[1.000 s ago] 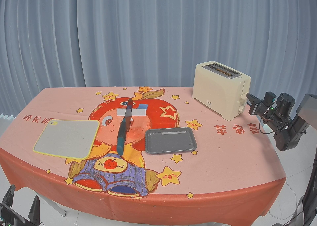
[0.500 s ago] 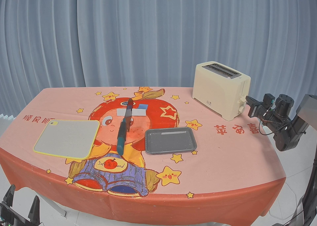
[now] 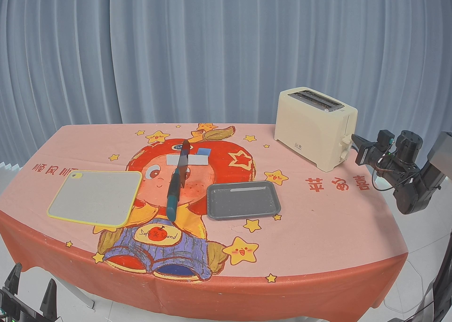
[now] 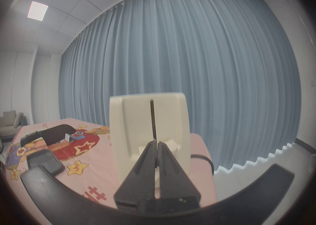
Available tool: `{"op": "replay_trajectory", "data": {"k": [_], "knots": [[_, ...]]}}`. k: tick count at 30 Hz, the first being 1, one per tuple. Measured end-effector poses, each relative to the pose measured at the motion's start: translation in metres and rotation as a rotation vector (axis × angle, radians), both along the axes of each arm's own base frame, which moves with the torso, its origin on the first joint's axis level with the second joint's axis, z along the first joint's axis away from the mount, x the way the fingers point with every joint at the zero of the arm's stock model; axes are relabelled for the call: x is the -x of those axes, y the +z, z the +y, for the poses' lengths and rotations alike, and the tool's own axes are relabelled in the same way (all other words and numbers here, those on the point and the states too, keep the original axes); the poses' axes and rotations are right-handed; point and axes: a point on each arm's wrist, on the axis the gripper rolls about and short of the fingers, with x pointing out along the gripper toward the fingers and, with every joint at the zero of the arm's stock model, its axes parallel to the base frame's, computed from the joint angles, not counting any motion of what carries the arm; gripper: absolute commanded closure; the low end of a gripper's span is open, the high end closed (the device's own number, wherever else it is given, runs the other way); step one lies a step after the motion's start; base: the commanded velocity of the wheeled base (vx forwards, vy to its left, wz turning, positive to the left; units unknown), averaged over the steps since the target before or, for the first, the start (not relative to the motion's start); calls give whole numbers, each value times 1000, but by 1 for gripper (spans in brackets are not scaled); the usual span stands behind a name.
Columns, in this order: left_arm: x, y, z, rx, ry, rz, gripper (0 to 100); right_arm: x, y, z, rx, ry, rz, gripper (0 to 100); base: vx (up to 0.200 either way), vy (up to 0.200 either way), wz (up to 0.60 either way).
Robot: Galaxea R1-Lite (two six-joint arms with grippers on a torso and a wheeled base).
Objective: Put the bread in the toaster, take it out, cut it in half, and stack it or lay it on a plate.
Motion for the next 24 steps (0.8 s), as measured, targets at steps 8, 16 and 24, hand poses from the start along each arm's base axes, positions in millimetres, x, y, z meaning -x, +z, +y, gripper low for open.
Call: {"op": "replay_trajectory", "data": {"k": [8,16,24], "knots": [[0,0,0,0,0,0,0,17,28,1,1,1,-57,100,0,0,0],[0,0,0,0,0,0,0,30,49,3,-2,7,-111,100,0,0,0],[0,0,0,0,0,0,0,34,55,2,-1,1,-131,100,0,0,0]]}}
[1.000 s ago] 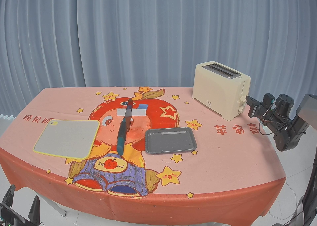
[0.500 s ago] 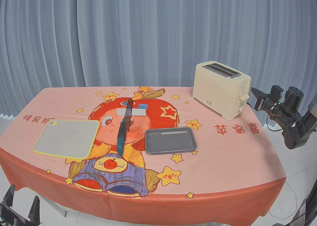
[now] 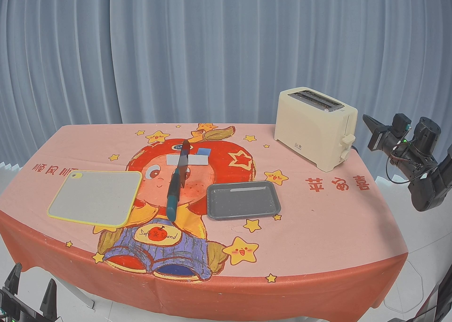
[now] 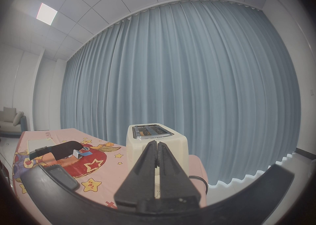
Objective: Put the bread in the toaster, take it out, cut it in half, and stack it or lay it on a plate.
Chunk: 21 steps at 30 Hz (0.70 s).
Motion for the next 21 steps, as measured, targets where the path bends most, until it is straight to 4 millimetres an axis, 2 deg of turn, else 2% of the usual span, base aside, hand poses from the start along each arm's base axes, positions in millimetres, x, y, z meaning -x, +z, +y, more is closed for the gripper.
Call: {"op": "replay_trajectory", "data": {"k": [21], "knots": [[0,0,0,1,0,0,0,5,-2,10,0,13,12,100,0,0,0]]}}
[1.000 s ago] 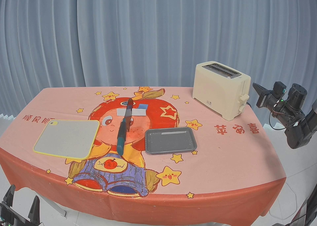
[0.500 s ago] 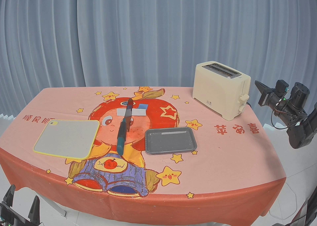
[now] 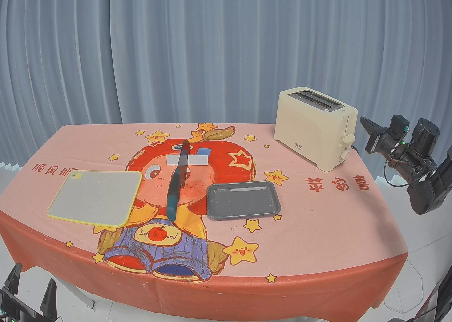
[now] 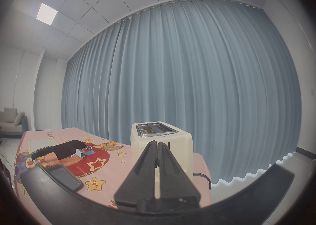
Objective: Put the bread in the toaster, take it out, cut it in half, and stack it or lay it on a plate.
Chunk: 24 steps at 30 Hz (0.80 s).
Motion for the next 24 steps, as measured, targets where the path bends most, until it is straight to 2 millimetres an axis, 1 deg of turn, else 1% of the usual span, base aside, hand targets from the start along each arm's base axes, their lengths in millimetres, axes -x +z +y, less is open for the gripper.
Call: {"op": "replay_trajectory", "data": {"k": [6,24], "knots": [[0,0,0,0,0,0,0,0,0,6,-1,8,0,100,0,0,0],[0,0,0,-1,0,0,0,3,-3,7,0,11,13,100,0,0,0]]}}
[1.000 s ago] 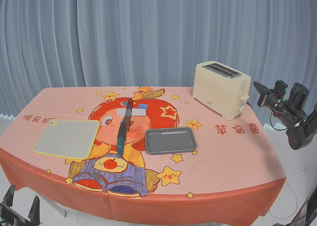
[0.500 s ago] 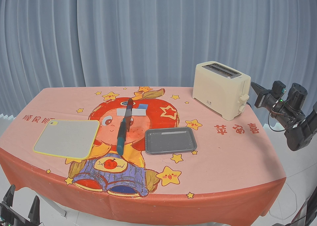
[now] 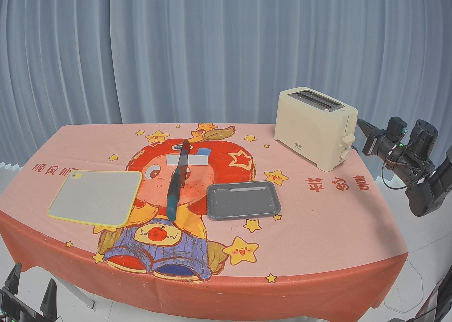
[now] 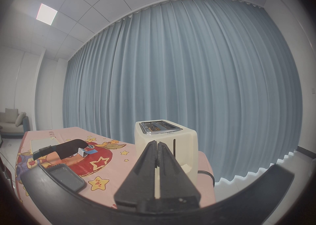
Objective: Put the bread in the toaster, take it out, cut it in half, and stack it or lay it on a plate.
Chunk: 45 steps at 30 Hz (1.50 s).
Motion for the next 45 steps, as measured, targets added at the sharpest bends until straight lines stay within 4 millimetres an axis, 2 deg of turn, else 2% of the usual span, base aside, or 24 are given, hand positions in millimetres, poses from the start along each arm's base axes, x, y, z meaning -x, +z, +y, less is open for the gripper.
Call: {"op": "replay_trajectory", "data": {"k": [45], "knots": [[0,0,0,1,0,0,0,8,-5,6,22,21,24,100,0,0,0]]}}
